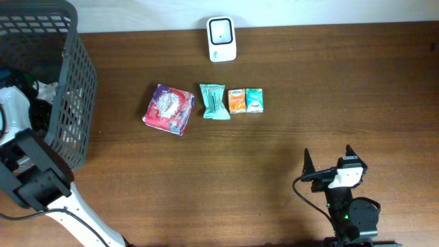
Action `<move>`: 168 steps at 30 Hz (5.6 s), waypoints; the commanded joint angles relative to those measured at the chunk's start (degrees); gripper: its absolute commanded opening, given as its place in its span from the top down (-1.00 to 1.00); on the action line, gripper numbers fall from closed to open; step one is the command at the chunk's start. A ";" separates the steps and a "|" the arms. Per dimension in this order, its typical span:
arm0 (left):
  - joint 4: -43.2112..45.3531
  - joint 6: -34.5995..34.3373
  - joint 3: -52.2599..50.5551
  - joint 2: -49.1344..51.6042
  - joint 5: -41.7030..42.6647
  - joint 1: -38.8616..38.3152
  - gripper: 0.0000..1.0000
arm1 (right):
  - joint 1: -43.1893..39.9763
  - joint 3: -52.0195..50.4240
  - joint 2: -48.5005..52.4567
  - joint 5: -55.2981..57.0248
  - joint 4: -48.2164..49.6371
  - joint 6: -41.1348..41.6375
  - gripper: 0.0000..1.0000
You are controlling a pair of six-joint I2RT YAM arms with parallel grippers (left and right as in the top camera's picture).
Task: Scan the item barcode
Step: 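Reach the left gripper into the basket and grasp the white Pantene tube, then carry the Pantene tube past the scanner and lay it right of the packs, then reach the left gripper into the basket and grasp the green-capped jar, then carry the green-capped jar out and set it beside the Pantene tube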
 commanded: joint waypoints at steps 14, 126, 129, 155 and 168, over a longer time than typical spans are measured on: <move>-21.75 -14.36 41.83 2.84 2.21 0.48 1.00 | -0.20 -0.50 -0.33 0.31 -0.07 0.63 -0.97; 28.20 -36.35 9.27 4.42 -19.23 -0.57 -0.97 | -0.20 -0.50 -0.33 0.31 -0.07 0.63 -0.97; 28.20 -36.35 9.27 5.46 -21.62 -0.57 -0.72 | -0.20 -0.50 -0.33 0.31 -0.07 0.63 -0.97; 17.99 -32.89 14.16 -5.05 -21.07 -0.81 -0.16 | -0.20 -0.50 -0.33 0.31 -0.09 0.63 -0.97; 20.37 -40.94 14.16 -31.91 9.81 -5.53 -0.14 | -0.20 -0.50 -0.33 0.33 -0.07 0.63 -0.97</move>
